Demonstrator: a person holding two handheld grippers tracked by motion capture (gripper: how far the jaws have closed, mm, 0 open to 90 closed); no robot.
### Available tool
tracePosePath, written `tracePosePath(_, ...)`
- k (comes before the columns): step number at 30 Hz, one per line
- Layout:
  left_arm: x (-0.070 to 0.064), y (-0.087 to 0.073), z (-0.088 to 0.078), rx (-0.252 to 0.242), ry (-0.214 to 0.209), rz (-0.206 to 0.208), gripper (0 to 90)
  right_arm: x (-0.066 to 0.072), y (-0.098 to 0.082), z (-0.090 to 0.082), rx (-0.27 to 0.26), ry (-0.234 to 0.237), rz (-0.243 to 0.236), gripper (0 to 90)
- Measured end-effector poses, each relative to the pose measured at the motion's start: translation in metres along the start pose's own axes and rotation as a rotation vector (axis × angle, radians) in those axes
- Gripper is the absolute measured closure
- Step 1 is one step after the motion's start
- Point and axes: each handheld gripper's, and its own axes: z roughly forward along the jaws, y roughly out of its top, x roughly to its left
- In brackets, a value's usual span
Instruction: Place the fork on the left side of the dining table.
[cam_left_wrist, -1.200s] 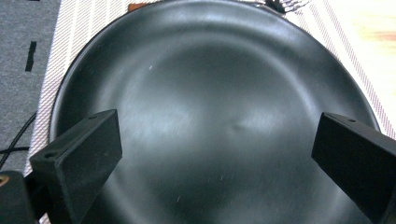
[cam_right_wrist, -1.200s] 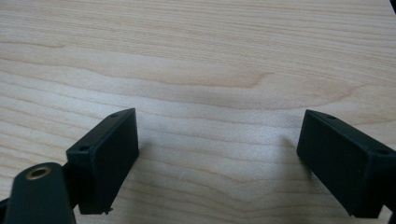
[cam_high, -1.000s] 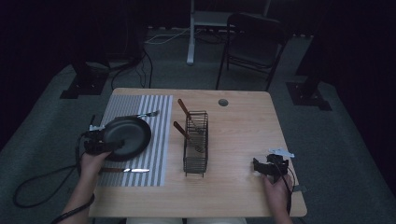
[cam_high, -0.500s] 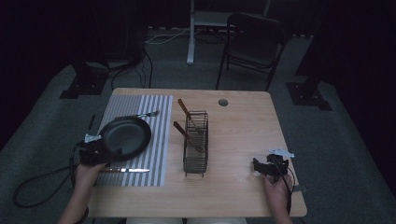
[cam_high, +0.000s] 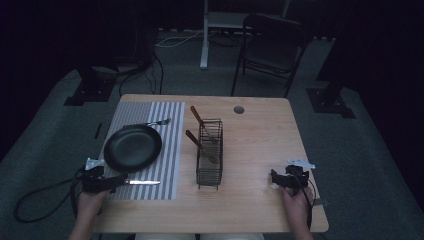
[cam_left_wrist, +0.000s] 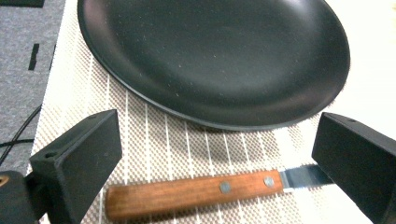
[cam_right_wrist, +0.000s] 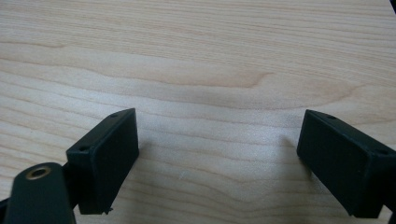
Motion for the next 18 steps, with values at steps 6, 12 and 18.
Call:
tracePosePath(6, -0.004, -0.01, -0.008, -0.018, 0.009, 0.037, 1.8, 0.0, 0.0, 0.0, 0.0, 0.0, 0.0, 12.4)
tracePosePath(12, -0.003, -0.019, -0.018, -0.041, 0.029, 0.05, 1.8, 0.0, 0.0, 0.0, 0.0, 0.0, 0.0, 12.4)
tracePosePath(18, -0.003, -0.028, -0.023, -0.047, 0.041, 0.05, 1.8, 0.0, 0.0, 0.0, 0.0, 0.0, 0.0, 12.3)
